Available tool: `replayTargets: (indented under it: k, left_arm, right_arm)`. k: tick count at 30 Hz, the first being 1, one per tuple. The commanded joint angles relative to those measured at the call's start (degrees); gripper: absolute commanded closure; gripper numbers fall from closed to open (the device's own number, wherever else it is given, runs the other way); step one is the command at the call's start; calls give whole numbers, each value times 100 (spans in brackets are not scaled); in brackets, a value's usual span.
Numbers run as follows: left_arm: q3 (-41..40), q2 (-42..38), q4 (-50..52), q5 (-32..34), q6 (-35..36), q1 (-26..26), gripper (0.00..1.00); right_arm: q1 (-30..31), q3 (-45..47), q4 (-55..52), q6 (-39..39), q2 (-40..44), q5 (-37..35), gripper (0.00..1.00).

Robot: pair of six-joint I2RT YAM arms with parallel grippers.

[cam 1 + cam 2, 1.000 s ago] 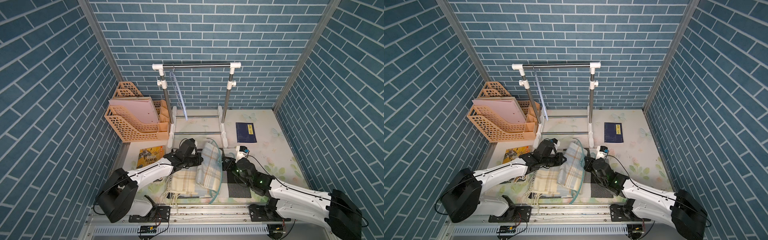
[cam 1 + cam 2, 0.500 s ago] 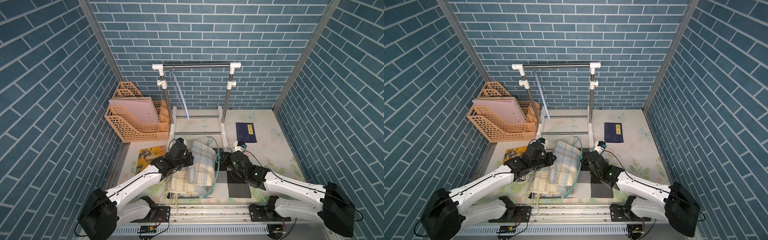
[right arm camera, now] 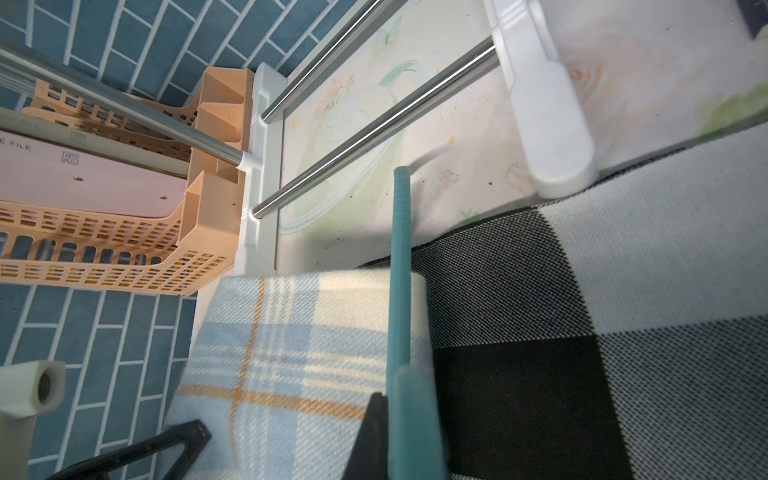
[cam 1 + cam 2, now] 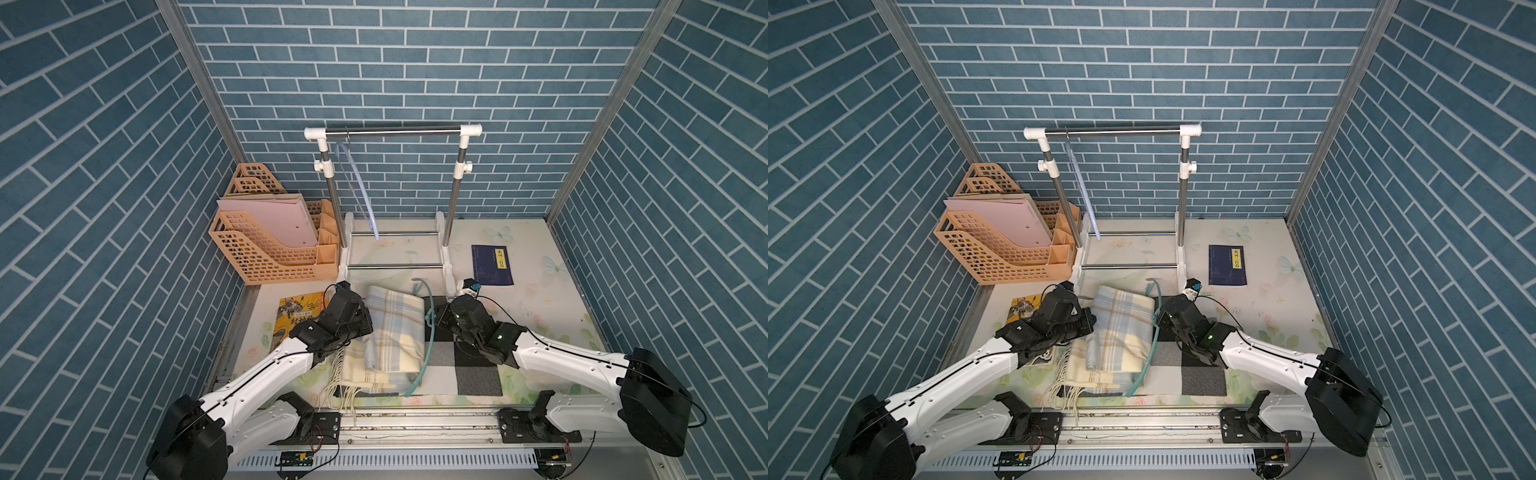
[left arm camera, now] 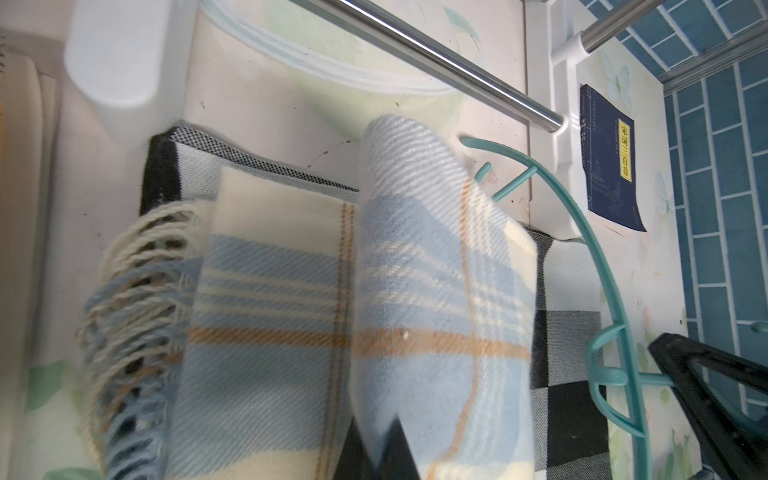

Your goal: Hang the scarf on the hanger

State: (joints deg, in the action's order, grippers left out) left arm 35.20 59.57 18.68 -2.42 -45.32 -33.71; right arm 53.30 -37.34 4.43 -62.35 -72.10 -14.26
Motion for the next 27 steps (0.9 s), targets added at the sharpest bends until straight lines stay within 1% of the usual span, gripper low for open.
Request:
replayTargets:
  k: [1,6,11,16,20,23,25,27]
  left_arm:
    - [-66,-21,309,312,171,103,100]
    - [-31,19,455,359,255,144,100]
    - [28,92,635,531,415,187,100]
    - [107,188,753,701,497,219,100]
    - [348,91,1029,980,499,220,100]
    - [347,-62,1074,1165,460,217,100]
    - [277,35,1034,1255,450,227,100]
    - [241,253,937,1185,475,221,100]
  right_arm:
    - [-22,-240,-238,562,30,40,100]
    - [-24,-502,-486,932,81,75,100]
    - [-26,-512,-522,1154,-53,158,100]
    - [-21,-426,-401,1134,-234,436,100]
    - [-8,-459,-457,1118,-102,360,100]
    - [5,-513,-546,1129,-70,286,100]
    - [10,-494,-540,1116,-114,302,100]
    - [43,-419,-423,1034,-173,354,100]
